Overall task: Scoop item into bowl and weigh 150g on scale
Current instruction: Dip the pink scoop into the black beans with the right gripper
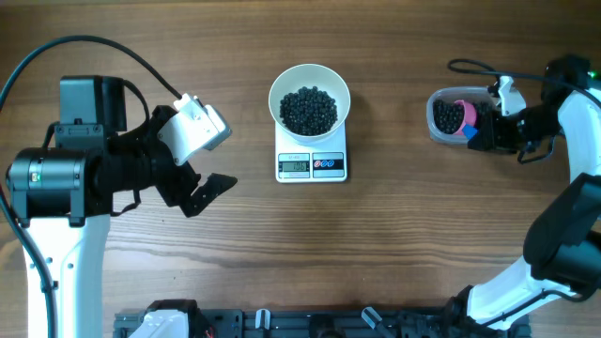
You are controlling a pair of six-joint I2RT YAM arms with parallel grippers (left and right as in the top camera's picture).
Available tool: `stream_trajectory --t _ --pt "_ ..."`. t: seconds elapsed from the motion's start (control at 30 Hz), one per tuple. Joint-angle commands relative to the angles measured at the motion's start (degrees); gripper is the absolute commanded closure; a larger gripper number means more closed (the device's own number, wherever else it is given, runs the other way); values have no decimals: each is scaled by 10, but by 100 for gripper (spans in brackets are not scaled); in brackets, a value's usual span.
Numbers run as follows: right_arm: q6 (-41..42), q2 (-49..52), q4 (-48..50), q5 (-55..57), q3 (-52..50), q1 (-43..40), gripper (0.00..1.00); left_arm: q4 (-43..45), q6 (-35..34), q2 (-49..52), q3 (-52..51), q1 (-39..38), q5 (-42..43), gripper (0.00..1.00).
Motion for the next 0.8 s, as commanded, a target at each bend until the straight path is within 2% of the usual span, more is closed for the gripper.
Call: stream_trajectory --t 0.0,0.33,0.77 --pt "-29 23 -4 -57 -3 2 96 0 9 -2 8 4 0 0" --pt "-31 48 1 -122 -31 -12 96 0 9 -2 8 4 0 0" --pt "-51 47 -48 -188 -31 -110 96 0 9 -2 8 4 0 0"
